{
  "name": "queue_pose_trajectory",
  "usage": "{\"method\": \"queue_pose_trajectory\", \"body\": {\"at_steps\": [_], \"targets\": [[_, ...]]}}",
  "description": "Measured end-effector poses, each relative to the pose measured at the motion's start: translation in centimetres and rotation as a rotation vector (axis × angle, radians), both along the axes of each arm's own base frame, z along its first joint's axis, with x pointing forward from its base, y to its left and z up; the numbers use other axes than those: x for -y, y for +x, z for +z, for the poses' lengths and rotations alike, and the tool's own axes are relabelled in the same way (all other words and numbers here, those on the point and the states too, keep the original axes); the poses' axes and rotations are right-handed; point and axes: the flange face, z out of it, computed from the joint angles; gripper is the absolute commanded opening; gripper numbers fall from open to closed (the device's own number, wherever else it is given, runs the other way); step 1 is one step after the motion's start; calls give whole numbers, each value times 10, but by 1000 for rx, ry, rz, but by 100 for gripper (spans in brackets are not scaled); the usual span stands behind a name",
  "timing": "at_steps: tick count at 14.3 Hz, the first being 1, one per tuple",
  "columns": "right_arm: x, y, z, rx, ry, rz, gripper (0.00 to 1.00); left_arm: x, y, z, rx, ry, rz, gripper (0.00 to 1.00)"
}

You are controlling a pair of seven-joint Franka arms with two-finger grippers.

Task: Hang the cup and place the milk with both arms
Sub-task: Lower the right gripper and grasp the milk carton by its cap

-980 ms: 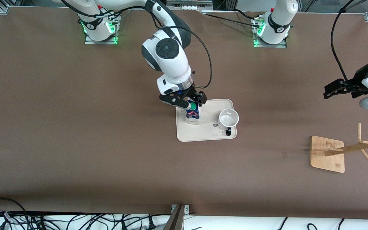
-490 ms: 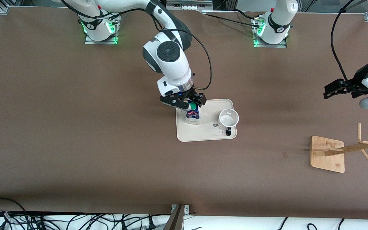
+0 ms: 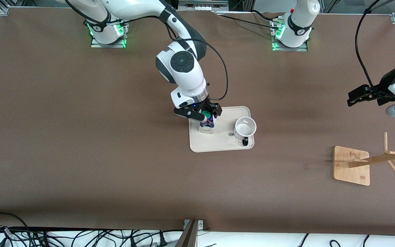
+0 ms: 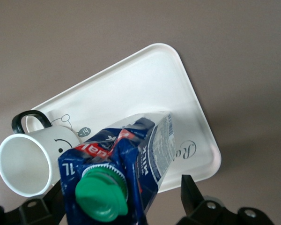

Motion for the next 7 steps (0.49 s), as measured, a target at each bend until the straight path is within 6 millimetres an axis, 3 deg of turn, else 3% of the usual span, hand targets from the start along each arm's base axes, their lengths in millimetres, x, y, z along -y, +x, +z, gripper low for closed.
{"method": "queue_pose_trajectory", "body": {"at_steps": [7], "targets": [[6, 7, -5, 30, -22, 116, 98, 0, 0, 0, 0, 0, 0, 100]]}}
